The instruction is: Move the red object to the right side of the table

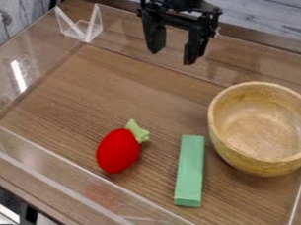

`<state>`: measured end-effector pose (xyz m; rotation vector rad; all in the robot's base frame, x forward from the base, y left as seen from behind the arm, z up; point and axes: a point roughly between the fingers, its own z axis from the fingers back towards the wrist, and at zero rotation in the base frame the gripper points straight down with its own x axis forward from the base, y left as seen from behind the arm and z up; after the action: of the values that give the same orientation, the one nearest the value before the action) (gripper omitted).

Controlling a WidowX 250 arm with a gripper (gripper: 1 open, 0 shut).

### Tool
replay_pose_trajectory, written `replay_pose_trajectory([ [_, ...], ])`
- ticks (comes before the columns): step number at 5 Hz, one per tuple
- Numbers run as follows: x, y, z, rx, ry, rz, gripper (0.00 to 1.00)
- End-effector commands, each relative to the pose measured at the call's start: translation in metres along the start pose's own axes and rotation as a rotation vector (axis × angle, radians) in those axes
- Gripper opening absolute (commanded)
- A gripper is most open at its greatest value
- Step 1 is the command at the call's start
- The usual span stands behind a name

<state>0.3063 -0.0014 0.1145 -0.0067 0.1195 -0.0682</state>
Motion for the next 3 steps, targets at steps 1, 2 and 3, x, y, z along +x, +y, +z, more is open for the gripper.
replay_pose_trajectory([
  [1,-0.002,-0.009,0.031,-0.005,-0.092,-0.015,1.00],
  [2,-0.016,-0.011,0.025,-0.014,-0.057,0.038,1.00],
  [3,-0.021,-0.010,0.009,-0.016,-0.026,0.033,1.00],
])
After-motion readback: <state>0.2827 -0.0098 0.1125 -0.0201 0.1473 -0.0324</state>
